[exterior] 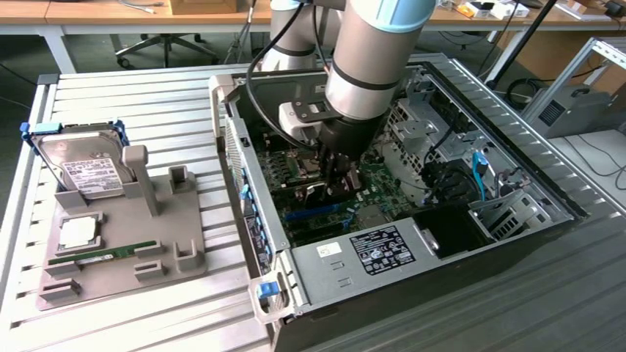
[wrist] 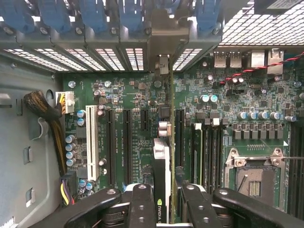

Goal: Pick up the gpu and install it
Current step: 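Insert the gpu into the slot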

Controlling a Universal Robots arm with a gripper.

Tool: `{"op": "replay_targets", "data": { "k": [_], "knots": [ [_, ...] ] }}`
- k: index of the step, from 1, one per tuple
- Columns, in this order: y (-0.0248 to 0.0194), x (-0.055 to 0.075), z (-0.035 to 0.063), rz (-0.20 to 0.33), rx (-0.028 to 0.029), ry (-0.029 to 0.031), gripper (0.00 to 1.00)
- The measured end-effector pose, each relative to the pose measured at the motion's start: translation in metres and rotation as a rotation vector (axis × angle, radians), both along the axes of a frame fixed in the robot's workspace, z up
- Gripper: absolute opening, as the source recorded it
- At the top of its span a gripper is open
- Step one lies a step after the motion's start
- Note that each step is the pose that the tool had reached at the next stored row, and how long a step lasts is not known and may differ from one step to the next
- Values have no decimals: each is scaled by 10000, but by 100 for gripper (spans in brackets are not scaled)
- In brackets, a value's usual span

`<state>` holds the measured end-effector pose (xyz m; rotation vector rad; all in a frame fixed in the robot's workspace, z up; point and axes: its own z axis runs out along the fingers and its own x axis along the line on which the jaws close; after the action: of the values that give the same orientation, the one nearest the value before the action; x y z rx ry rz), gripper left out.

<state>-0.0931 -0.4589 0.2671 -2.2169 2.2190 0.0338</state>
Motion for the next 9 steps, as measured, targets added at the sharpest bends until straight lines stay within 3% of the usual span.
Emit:
{"op": "replay_targets", "data": {
  "k": [9],
  "knots": [
    [1, -3, -26, 0, 4, -2, 27]
  ]
}}
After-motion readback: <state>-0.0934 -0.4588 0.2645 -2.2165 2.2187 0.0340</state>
